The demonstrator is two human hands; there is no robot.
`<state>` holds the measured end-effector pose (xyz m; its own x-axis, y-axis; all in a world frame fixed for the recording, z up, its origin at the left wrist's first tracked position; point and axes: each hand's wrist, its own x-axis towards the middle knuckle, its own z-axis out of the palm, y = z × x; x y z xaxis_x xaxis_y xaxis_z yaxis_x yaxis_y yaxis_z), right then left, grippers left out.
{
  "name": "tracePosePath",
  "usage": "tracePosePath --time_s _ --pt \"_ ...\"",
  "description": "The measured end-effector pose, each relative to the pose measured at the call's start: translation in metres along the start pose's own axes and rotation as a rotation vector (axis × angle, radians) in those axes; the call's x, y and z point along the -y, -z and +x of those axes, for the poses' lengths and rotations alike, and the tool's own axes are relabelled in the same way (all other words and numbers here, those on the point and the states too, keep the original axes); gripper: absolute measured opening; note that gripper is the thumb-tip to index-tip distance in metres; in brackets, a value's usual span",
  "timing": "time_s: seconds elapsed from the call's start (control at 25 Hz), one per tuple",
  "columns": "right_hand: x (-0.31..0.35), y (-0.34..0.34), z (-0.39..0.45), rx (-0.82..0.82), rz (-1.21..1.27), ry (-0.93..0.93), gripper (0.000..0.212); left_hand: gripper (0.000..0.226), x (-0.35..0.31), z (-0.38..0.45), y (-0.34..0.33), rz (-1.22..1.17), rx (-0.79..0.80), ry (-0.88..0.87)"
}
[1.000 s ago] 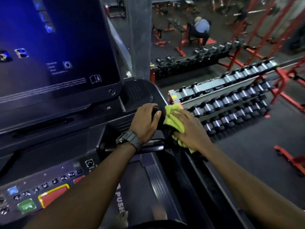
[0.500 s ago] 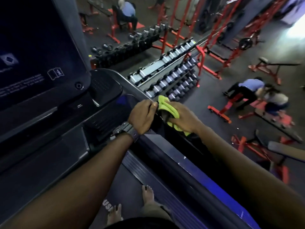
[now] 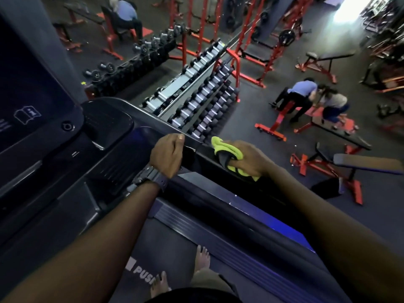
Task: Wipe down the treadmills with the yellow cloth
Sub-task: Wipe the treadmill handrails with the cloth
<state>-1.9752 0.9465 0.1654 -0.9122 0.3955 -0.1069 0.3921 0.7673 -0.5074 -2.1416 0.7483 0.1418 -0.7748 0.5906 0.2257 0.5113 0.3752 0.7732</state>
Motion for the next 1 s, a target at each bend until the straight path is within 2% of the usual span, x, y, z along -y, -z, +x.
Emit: tracePosePath --time_s 0.12,0.2,0.32,0.44,0.52,0.64,0.72,0.8,0.88,1.0 --pt "0.030 -0.023 0.045 -0.013 -0.075 0.040 0.067 0.051 -0.001 0.002 -0.011 0.152 0.139 -0.246" --pt "0.032 -0.026 0.048 -0.018 -0.019 0.042 0.068 0.044 -0.004 0.005 -0.022 0.196 0.165 -0.292" --pt "-0.013 -0.010 0.012 -0.003 0.077 0.030 0.068 0.031 -0.008 0.010 -0.033 0.204 0.172 -0.324" --pt "-0.019 -0.004 0.004 0.002 0.115 -0.003 0.060 0.031 -0.027 0.015 -0.045 0.102 0.126 -0.210" --pt "0.007 -0.017 0.033 -0.043 0.069 -0.012 0.057 0.035 -0.042 0.026 -0.055 -0.079 0.052 -0.032" --pt "0.017 -0.025 0.043 -0.040 0.024 0.011 0.065 0.058 -0.049 0.043 -0.065 -0.275 -0.012 0.179" --pt "-0.018 -0.009 0.011 -0.006 0.062 0.031 0.065 0.066 -0.055 0.049 -0.073 -0.353 0.029 0.184" --pt "-0.041 0.006 -0.020 0.010 0.103 -0.006 0.055 0.072 -0.065 0.048 -0.080 -0.331 0.109 0.085" --pt "-0.030 0.004 -0.010 0.020 0.119 -0.058 0.045 0.080 -0.069 0.047 -0.085 -0.319 0.213 0.035" --pt "0.012 -0.015 0.032 0.008 0.008 -0.053 0.048 0.085 -0.059 0.055 -0.081 -0.471 0.346 0.162"
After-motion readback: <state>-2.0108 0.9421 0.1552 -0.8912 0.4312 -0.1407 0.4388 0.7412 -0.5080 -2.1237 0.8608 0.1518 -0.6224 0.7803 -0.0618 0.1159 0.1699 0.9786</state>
